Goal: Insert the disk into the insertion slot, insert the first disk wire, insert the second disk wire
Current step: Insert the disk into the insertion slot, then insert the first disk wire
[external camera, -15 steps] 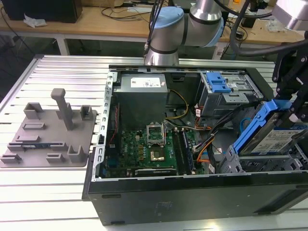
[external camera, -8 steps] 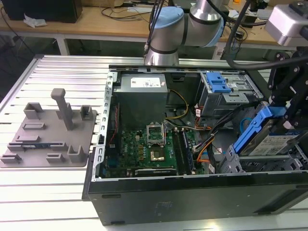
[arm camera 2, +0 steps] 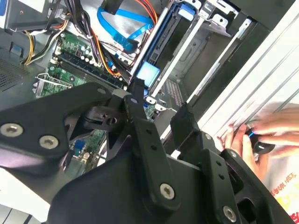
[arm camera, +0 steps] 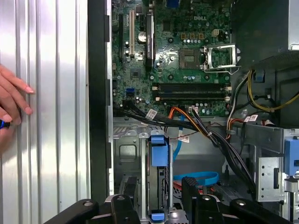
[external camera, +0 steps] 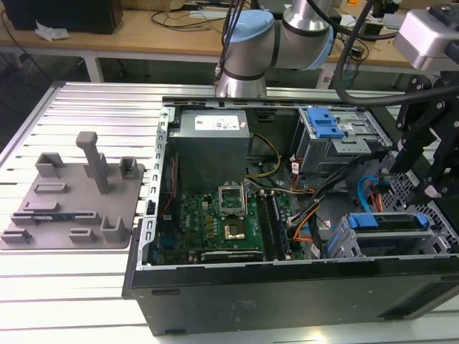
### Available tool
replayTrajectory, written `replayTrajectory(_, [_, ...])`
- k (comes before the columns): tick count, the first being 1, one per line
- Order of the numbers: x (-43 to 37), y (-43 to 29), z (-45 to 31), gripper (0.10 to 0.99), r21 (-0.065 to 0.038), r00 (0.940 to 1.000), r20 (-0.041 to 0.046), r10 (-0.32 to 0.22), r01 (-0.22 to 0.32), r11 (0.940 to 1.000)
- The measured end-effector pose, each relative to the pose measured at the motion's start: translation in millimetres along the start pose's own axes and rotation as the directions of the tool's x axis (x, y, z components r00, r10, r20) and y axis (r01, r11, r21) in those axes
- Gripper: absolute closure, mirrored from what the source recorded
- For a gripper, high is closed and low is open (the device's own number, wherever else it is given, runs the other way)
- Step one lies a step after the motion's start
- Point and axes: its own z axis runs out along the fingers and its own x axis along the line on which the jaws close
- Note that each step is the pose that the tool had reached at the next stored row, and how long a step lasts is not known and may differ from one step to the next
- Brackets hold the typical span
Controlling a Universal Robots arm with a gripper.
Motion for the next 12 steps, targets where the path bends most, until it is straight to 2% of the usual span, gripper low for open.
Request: replayTrajectory(12, [0.0, 0.0, 0.0, 0.584, 0.000, 1.0000, 0.0000, -0.001, 0.001, 1.0000])
